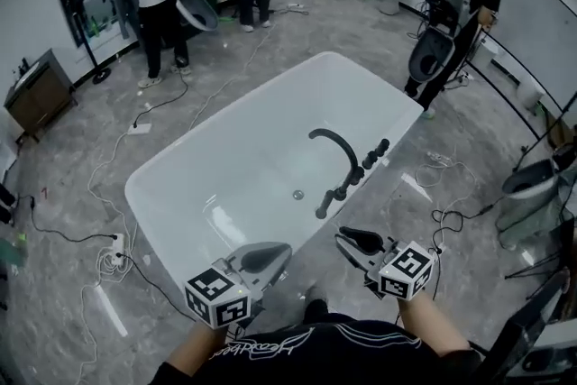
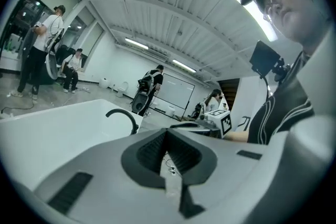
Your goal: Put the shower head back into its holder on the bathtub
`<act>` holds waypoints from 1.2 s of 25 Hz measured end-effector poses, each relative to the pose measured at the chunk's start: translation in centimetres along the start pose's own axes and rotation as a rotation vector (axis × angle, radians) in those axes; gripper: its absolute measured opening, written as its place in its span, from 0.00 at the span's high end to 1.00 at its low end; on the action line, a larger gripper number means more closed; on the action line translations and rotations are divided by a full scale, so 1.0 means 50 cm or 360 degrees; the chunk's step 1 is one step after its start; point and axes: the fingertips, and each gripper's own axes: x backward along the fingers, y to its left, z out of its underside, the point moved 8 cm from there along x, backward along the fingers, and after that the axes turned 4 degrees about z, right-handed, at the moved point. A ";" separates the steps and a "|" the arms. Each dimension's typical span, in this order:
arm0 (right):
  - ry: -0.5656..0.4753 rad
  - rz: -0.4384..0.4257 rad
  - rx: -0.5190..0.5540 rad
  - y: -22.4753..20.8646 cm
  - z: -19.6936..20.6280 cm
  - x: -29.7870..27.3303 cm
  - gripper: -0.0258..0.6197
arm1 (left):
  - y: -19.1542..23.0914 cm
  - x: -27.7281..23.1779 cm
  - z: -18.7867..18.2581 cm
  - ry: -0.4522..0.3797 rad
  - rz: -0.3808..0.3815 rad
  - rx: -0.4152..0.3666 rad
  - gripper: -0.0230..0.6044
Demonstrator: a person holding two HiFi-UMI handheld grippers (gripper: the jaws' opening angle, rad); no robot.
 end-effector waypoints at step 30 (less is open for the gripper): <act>-0.0115 -0.0203 -0.0070 0.283 0.029 0.190 0.94 | -0.220 0.044 0.078 0.0171 0.0264 -0.0261 0.96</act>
